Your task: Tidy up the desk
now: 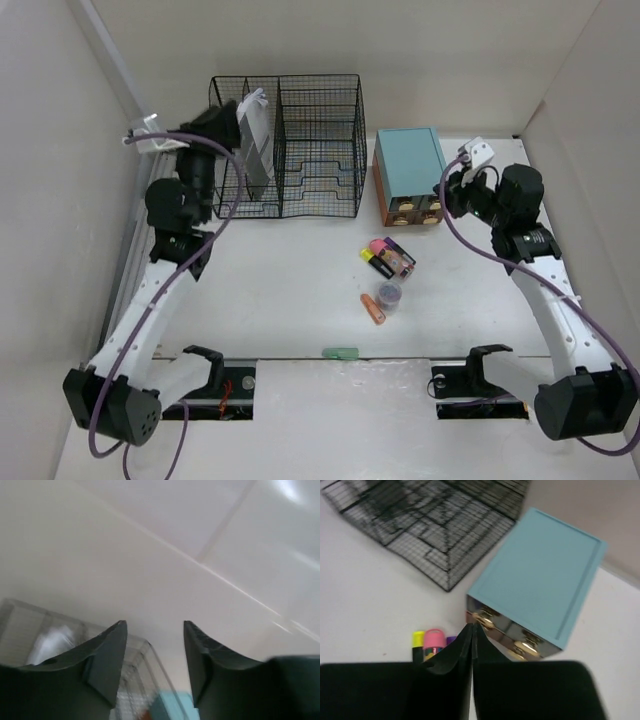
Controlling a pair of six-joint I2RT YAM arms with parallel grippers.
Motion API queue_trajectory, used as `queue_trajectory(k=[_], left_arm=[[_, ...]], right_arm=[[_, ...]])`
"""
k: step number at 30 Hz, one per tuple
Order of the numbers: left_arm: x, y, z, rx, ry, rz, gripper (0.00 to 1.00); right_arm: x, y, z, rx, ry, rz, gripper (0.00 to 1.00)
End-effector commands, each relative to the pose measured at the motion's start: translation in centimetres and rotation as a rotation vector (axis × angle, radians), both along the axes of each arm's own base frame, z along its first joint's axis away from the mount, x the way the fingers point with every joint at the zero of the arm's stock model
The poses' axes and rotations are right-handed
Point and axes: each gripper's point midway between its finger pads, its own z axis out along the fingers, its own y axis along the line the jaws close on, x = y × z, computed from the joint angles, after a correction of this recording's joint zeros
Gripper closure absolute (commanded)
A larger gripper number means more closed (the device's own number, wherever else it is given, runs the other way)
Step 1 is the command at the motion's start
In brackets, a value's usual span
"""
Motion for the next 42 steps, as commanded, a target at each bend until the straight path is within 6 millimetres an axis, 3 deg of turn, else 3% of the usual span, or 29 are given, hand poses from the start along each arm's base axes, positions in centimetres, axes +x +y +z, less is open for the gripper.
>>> queue_trajectory(k=[1,3,4,5,7,8,9,11,15,17,21,25,30,37,42], left_arm=[[-0.6,-6.5,-9.6,-0.043,0.264,-0.342,0.52],[-1.5,-8.6,-13.4,-0.027,0.341,-0.423,0.4],[-2.2,-9.5,-16.4,-0.002,0.396,-0.444,0.38],[-3.2,-11.3,-17.8,0.038,0.415,-0.488,0.35],[-3.9,-12.3,-21.4,0.094,0.486,-0.486,0.32],[-4.5,-13.6,-23.9,0.149,0.527,-0.505,0.32],[-4.8,-14.2,-24.4,0.158,0.539,-0.522,0.32],[-5.1,-15.9,-27.3,0.218,0.599,-0.545,0.33],[-6.9,-20.2,-30.0,0.354,0.636,-0.63,0.37],[-7.4,-21.0,-30.9,0.394,0.646,-0.641,0.37],[-8.1,-21.8,-31.5,0.428,0.646,-0.636,0.38],[-8.8,-21.7,-32.7,0.443,0.665,-0.631,0.38],[-9.6,-21.7,-32.7,0.446,0.659,-0.639,0.38],[-9.7,-21.4,-33.0,0.445,0.66,-0.63,0.38],[-10.1,-21.5,-33.5,0.453,0.666,-0.638,0.38]], right_arm=[[2.7,-3.9,1.3,0.037,-0.023,-0.222,0.88],[2.6,-3.5,1.0,0.07,0.003,-0.198,0.3],[2.8,-3.3,-0.1,0.116,0.061,-0.212,0.09],[3.1,-3.1,-0.9,0.136,0.1,-0.22,0.0],[3.8,-3.2,-1.8,0.177,0.139,-0.235,0.0],[4.5,-3.9,-3.5,0.213,0.196,-0.28,0.0],[4.7,-4.0,-4.6,0.232,0.237,-0.305,0.01],[5.5,-5.1,-5.7,0.285,0.288,-0.366,0.07],[6.5,-5.6,-8.0,0.337,0.364,-0.41,0.23],[7.0,-5.8,-9.5,0.336,0.397,-0.433,0.28],[7.8,-6.3,-11.7,0.345,0.461,-0.468,0.36],[8.5,-6.6,-13.3,0.359,0.504,-0.491,0.36],[9.4,-6.8,-15.2,0.355,0.546,-0.514,0.38],[9.3,-6.6,-14.5,0.365,0.509,-0.497,0.48],[9.5,-6.7,-13.2,0.373,0.467,-0.489,0.36]])
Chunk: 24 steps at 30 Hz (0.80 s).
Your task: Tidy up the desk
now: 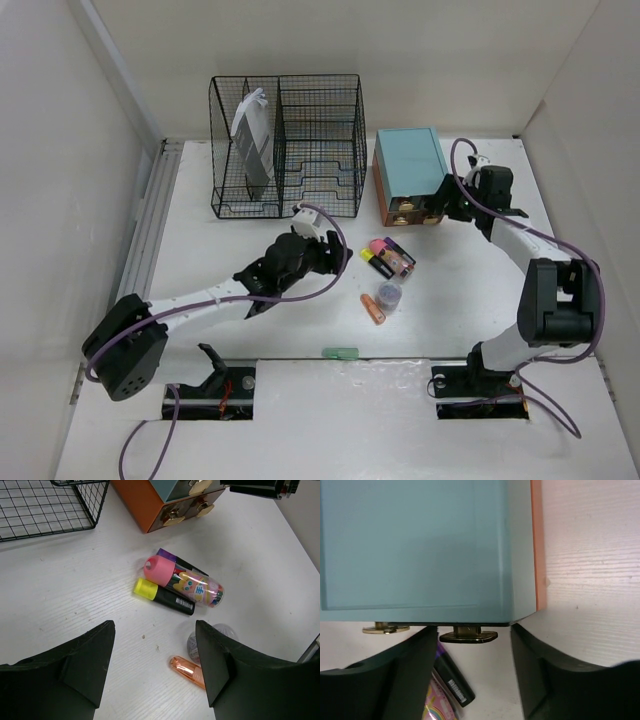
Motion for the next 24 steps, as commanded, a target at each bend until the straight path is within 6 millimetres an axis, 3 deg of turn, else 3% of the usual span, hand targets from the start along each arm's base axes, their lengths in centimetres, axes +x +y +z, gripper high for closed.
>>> queue_trajectory(k=[1,7,15,23,24], left_arm=[[-0.1,-0.2,1.8,-0.04,-0.053,-0.005,0.38],[-0.7,0.0,1.9,-0.047,-0.059,-0.014,0.38],[-0.9,0.4,2.1,-0.059,-0.061,-0.003,0.38],[-1.6,1.2,1.5,-0.057,-0.059,-0.003,0.38],[-1.5,1.4,2.0,-0.064,-0.069,0.006,0.38]], right_arm=[[1.6,-0.4,4.4,-0.004,-0.15,-0.022,0.3],[1.4,-0.4,4.0,-0.004,-0.141,-0.022,0.32],[1.4,-0.3,3.6,0.001,-0.132,-0.014,0.55],[-1.2,0.5,2.9,0.01,-0.121,0.035,0.57],[-1.9,0.5,1.9,-0.001,-0.087,0.044,0.57]])
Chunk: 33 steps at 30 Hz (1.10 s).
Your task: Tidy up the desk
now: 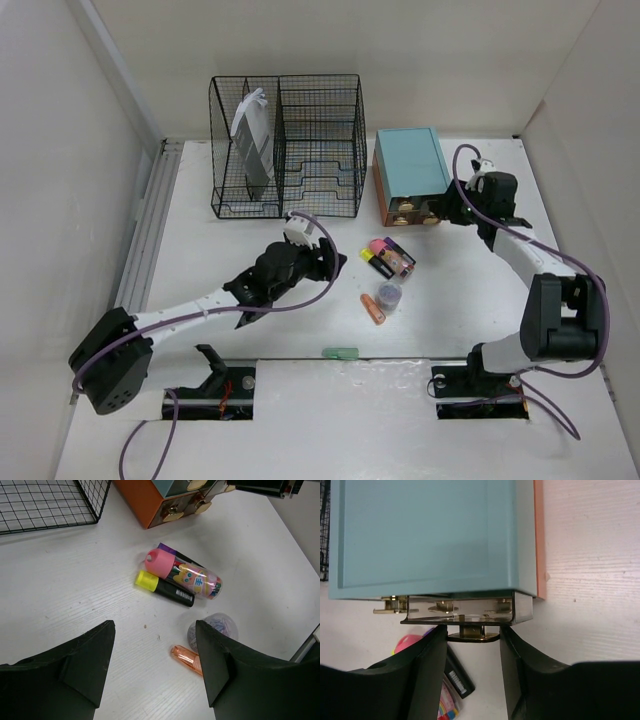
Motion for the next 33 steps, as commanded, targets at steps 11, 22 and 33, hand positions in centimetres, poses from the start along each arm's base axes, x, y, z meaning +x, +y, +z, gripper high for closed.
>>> queue_trajectory(k=[11,22,33], left_arm=[[-0.9,0.3,2.0,-0.07,-0.052,-0.007,0.38],[-1.2,0.7,3.1,-0.088,-0.079,-0.009,0.38],[-1.3,1.1,4.2,-0.109,-0.099,0.0,0.38]], right_arm=[[-7.0,0.7,-2.5,-0.056,0.141,0.124,0.57],[-10.0,2.0,-1.7,-0.015,0.227,0.219,0.27],[-12.6,5.0,4.0,0.066,0.171,0.462,0.15]])
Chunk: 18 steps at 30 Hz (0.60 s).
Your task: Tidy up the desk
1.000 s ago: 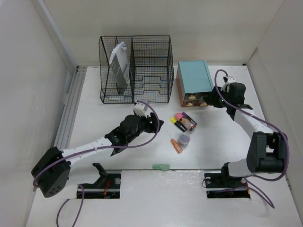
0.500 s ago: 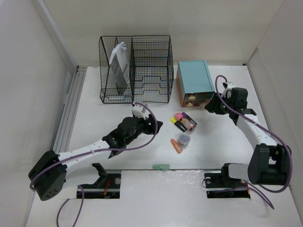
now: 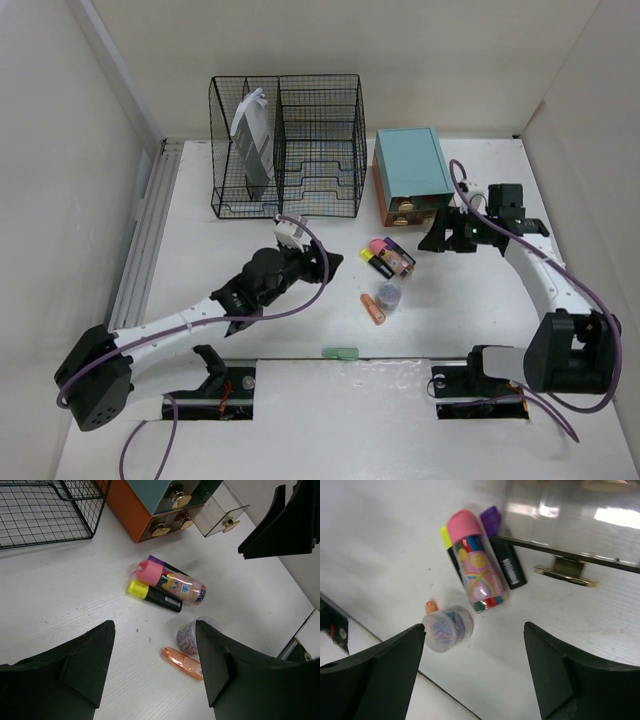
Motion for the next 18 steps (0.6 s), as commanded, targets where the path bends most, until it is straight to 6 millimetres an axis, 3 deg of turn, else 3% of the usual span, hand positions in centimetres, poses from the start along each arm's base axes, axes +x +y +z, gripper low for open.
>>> queue_trajectory(k=[1,5,7,9,11,14,15,16,18], left_arm=[[-0.1,0.1,1.6,-0.034,-0.046,-0.002,0.38],[-0.3,0.3,2.0,-0.041,-0.052,-0.002,0.38],[-0.4,0.5,1.9,-0.033,-0.046,-0.002,0.38],[-0.4,0.7,1.9,-0.03,-0.045,0.009,0.38],[-0.5,1.1,1.7,-0.019,-0.039,0.021,0.38],[-0.6,1.5,1.9,-0.018,-0.04,0.03,0.38],[-0.5,1.8,2.3,-0.025,-0.048,0.042,0.38],[-0.6,1.8,2.0,-0.017,-0.041,0.042,0.38],[-0.8,2.1,2.0,-0.015,-0.04,0.042,0.38]], right_arm=[[-1.2,2.7,4.9,0.076,-0.125,0.192,0.15],[-2.5,6.8,6.6,0.046,-0.212,0.397,0.27],[-2.0,8.8,7.3,0.005,-0.241,0.486,0.33],[-2.5,10.4,7.0,-0.057,-0.249,0.571,0.31],[-2.0,11.3,6.7,-0.166,-0.307,0.639,0.1],[-1.3,12.4,4.5,-0.41,-0.399,0.687,0.04],[-0.5,11.9,3.2,-0.528,-0.402,0.681,0.06],[-1.0,12.7,2.6,-0.572,-0.413,0.724,0.1],[-1.8,12.3,0.3,-0.63,-0.363,0.825,0.18]])
